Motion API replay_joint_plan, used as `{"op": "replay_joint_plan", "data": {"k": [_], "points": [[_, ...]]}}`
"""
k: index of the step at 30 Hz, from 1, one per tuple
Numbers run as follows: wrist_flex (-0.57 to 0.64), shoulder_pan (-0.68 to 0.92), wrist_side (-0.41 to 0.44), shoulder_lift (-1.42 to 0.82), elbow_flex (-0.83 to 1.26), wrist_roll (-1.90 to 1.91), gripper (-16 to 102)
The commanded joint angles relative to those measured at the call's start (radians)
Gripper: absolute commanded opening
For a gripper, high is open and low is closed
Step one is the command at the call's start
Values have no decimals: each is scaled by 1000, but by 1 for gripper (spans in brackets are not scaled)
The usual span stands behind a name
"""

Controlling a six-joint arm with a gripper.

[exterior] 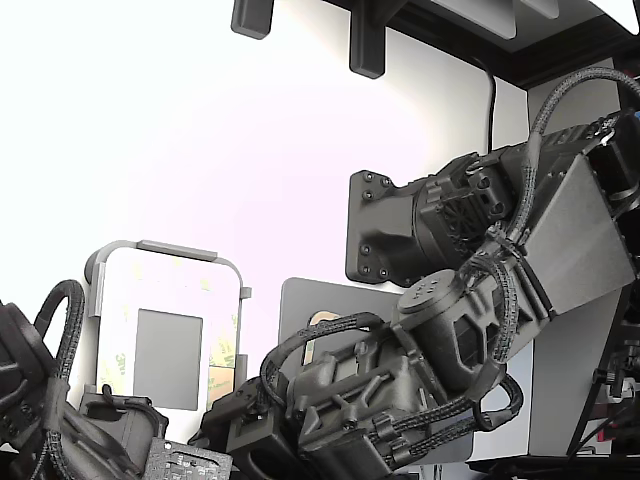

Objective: Peel off protective film from adhesive tape.

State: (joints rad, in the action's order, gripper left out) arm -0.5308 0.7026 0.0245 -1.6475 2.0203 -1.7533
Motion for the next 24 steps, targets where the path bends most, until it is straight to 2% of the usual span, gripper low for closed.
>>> {"op": "replay_joint_plan", "data": {"k": [1, 24], "points": [[3, -3, -3, -20, -26, 0, 11], [0, -3, -9, -14, -38, 9, 8]]}}
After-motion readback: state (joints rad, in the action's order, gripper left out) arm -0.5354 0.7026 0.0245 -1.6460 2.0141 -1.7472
